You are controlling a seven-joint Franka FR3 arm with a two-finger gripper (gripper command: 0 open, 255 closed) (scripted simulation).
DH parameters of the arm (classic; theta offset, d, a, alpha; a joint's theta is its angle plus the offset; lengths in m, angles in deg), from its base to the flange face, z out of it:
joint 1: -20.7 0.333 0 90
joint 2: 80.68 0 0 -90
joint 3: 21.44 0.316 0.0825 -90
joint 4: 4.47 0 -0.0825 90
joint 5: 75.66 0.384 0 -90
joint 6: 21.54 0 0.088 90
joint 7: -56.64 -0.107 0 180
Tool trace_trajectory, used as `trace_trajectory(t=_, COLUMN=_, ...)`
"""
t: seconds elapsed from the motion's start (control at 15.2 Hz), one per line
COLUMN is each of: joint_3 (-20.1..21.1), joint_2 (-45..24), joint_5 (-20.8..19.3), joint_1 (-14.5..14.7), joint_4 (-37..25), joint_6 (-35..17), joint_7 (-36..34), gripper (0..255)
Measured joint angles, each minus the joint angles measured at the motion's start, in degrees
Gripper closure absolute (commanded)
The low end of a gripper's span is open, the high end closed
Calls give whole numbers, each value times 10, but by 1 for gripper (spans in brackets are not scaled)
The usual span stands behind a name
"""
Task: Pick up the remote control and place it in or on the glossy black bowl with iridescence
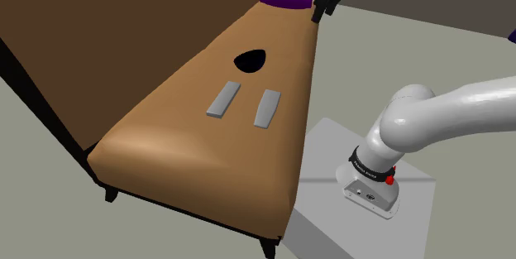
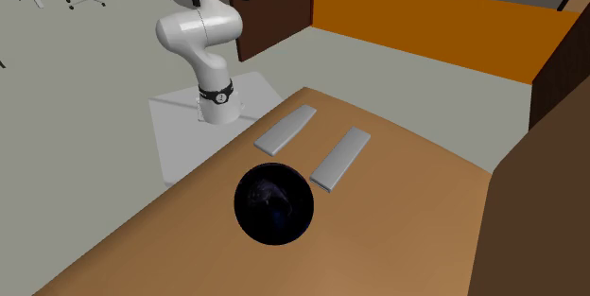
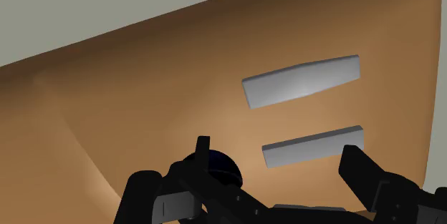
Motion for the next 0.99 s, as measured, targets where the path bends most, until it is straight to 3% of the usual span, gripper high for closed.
trace_trajectory(t=0.13, joint_3=5, joint_2=-3, joint_5=3, joint_1=-2, joint_4=3, joint_6=-4, joint_7=-11, gripper=0)
trace_trajectory(t=0.46, joint_3=64, joint_2=-38, joint_5=35, joint_1=-18, joint_4=39, joint_6=-57, joint_7=-127, gripper=0)
trace_trajectory(t=0.99, joint_3=163, joint_2=-159, joint_5=73, joint_1=-51, joint_4=43, joint_6=-153, joint_7=-331, gripper=0)
